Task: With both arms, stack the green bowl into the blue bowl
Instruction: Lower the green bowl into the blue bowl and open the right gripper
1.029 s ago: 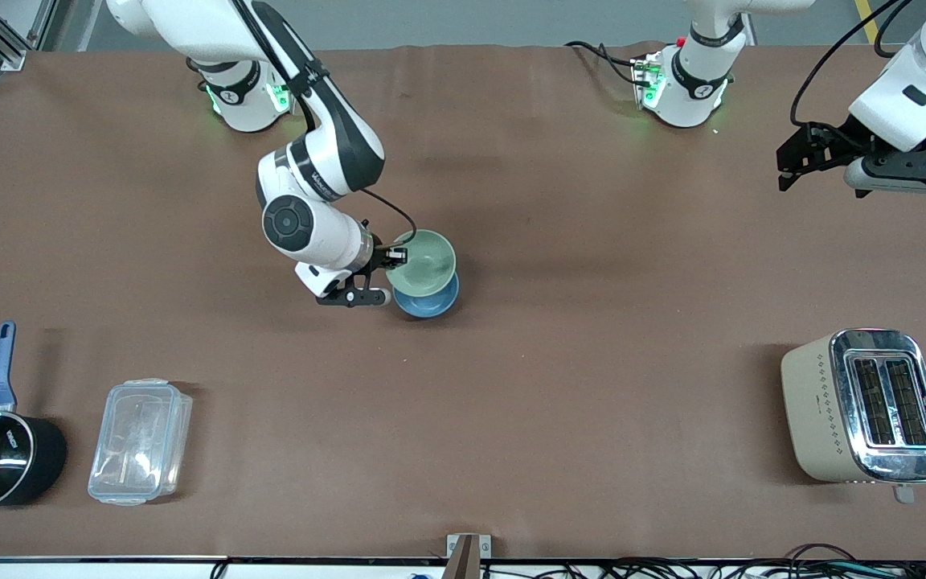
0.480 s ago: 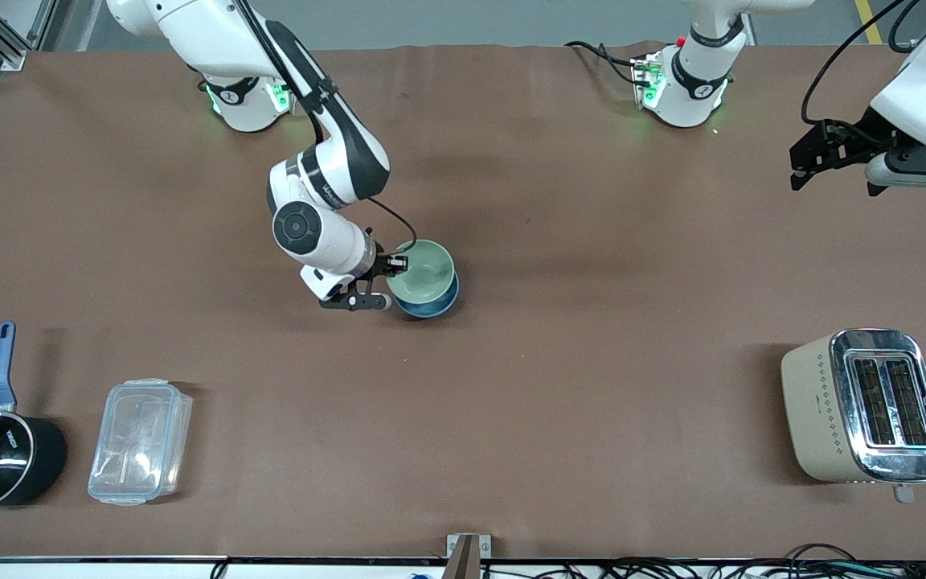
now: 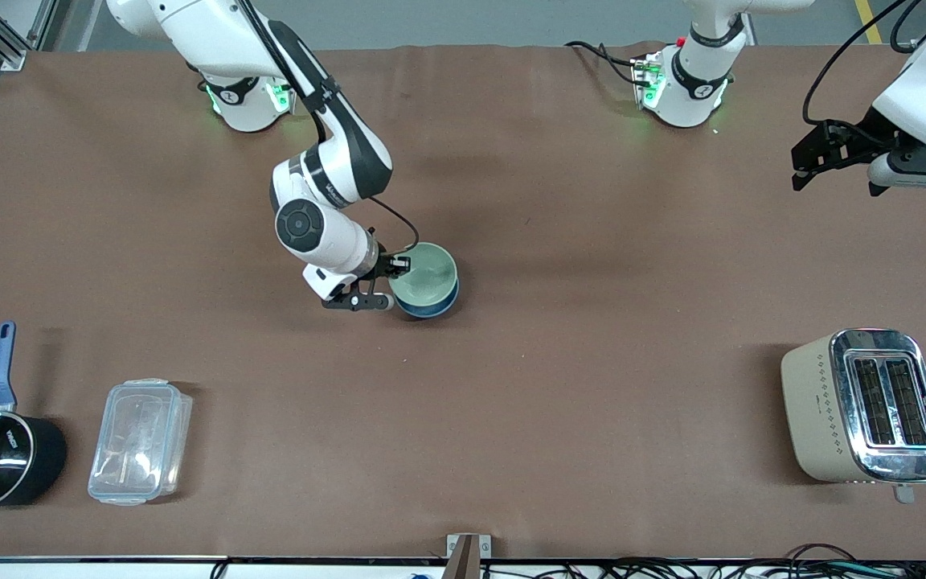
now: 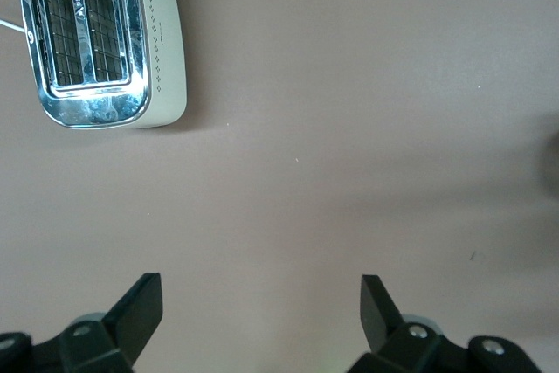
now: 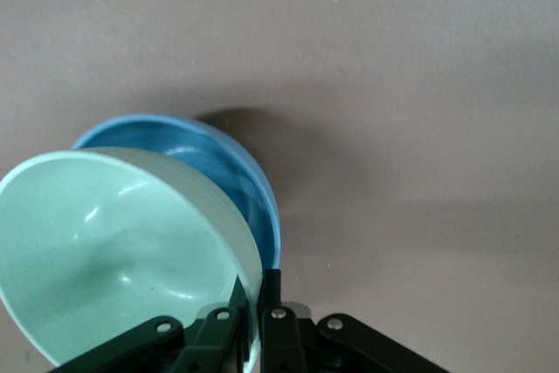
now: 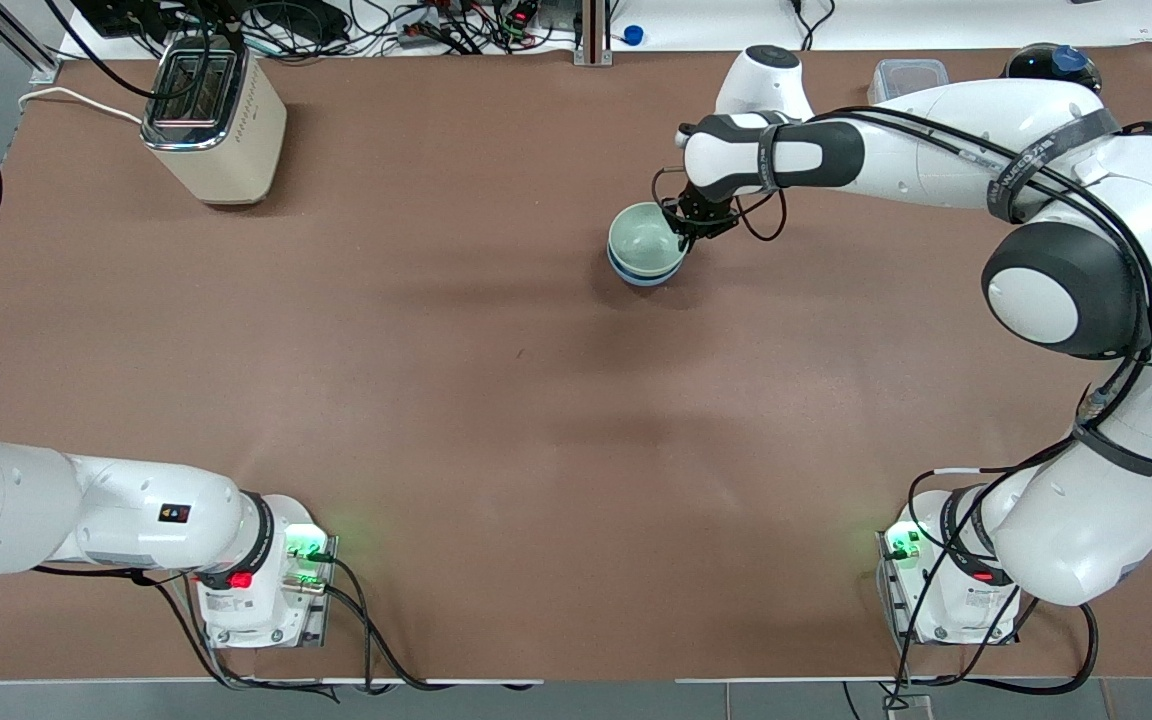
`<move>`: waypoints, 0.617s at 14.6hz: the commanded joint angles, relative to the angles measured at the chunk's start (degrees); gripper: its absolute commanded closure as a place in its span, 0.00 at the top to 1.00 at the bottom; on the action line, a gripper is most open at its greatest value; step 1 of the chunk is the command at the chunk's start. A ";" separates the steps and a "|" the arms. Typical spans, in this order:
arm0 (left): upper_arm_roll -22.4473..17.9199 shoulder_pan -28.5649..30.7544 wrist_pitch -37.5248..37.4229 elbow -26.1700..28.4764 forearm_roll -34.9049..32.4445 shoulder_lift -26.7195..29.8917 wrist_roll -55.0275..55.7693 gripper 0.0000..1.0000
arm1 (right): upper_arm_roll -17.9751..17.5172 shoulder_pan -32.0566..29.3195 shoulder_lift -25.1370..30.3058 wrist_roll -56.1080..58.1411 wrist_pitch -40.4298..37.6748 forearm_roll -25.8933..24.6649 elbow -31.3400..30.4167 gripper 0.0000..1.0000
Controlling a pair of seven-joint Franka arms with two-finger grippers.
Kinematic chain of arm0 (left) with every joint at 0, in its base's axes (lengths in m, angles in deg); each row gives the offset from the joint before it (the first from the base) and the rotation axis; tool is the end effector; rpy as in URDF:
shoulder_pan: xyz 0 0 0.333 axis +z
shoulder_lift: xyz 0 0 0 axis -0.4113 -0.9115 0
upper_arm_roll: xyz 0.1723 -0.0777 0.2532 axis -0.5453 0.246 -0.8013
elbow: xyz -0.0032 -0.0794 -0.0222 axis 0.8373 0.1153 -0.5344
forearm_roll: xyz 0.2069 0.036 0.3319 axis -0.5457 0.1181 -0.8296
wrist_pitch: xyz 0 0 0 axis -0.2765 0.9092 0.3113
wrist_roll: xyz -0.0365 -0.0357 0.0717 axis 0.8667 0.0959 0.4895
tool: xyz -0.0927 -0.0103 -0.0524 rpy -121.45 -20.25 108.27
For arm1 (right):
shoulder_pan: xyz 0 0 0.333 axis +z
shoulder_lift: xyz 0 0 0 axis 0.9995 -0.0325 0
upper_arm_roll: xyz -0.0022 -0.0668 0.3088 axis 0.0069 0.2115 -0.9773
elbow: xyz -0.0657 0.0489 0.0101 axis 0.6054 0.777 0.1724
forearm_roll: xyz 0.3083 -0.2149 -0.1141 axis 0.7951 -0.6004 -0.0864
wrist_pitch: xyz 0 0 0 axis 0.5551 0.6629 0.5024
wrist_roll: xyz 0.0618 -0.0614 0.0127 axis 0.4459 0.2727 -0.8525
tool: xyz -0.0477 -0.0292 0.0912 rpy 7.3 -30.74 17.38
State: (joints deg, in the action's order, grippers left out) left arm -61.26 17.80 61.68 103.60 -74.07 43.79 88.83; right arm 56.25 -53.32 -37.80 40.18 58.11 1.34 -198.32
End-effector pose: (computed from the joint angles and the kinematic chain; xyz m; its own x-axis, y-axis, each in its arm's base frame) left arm 0.5126 -0.0758 0.6425 0.9911 -0.1259 0.0430 -0.1251 -0.9919 -0.0227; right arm 0.5147 0.3452 0.2524 0.9842 -0.0468 -0.1710 -0.0804 -0.9775 -0.1950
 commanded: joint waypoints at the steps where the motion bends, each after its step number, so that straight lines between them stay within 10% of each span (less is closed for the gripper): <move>1: -0.19 0.24 0.71 -0.38 0.59 -0.11 -1.30 1.00 | 0.59 0.43 -0.35 0.83 1.60 1.02 -0.29 0.07; 5: -0.27 0.24 0.89 -0.29 0.58 -0.11 -1.38 1.00 | 0.59 0.60 -1.14 0.74 2.66 1.11 -0.21 0.16; 6: -0.19 0.59 0.89 -0.29 0.50 -0.11 -1.38 1.00 | 0.59 0.52 -1.14 0.74 2.57 1.11 -0.21 0.46; 7: -0.19 0.68 0.98 -0.29 0.50 -0.19 -1.38 1.00 | 0.59 0.52 -1.05 0.65 2.40 1.11 -0.29 0.96; 9: -0.19 0.68 0.98 -0.38 0.50 -0.63 -1.38 1.00 | 0.85 -0.45 -0.09 0.22 -0.13 1.11 -0.21 1.00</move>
State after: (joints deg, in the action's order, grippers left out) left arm -61.29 18.24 62.23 103.62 -74.07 43.58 88.83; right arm 56.62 -53.32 -39.07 40.12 59.96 1.34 -198.30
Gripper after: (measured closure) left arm 0.000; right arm 0.634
